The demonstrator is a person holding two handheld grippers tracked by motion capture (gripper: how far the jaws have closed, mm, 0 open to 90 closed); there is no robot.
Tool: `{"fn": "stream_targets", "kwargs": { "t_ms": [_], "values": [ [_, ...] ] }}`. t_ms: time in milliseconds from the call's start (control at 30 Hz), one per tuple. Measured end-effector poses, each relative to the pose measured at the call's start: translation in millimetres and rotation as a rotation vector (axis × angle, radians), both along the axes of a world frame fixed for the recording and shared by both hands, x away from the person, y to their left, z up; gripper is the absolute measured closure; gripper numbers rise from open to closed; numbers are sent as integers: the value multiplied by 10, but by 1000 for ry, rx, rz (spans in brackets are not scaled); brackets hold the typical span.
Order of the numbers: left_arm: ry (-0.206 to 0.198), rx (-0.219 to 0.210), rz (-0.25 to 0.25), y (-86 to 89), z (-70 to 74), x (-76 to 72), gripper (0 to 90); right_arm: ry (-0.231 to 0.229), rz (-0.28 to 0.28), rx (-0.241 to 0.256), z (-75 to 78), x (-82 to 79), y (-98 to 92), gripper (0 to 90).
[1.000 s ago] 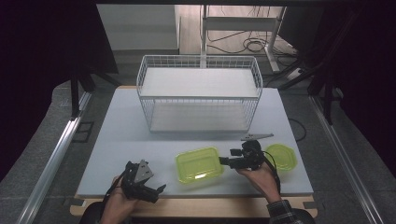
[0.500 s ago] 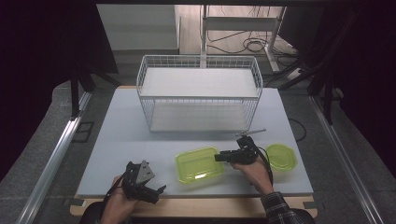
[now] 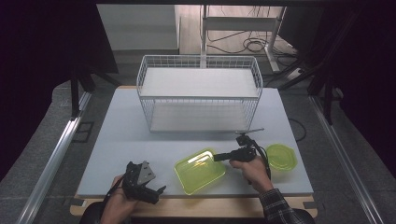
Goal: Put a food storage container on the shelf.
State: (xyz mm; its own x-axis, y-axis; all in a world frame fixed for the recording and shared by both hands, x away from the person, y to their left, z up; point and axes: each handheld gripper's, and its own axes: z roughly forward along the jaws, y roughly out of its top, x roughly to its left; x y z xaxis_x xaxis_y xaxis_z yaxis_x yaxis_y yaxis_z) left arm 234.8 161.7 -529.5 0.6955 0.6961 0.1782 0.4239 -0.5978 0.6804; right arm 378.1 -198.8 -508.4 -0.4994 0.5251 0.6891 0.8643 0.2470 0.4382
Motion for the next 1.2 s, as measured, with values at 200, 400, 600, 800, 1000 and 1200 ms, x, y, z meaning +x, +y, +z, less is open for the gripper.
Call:
{"fn": "stream_targets", "kwargs": {
  "t_ms": [200,400,600,800,1000,1200],
  "values": [
    [2,-11,18,40,10,6,3,-10,-33,31,45,-1,-52,800],
    [2,-22,34,60,10,10,7,-24,-67,75,146,2,-132,800],
    [0,-26,36,60,11,10,6,-47,-93,103,265,19,-186,799],
    [4,-24,34,58,8,14,4,-69,-103,126,417,39,-203,800],
    [5,-6,25,43,5,15,3,-92,-115,145,584,74,-196,799],
    [6,1,29,42,-3,18,3,-116,-134,163,764,117,-185,799]
  ]
}}
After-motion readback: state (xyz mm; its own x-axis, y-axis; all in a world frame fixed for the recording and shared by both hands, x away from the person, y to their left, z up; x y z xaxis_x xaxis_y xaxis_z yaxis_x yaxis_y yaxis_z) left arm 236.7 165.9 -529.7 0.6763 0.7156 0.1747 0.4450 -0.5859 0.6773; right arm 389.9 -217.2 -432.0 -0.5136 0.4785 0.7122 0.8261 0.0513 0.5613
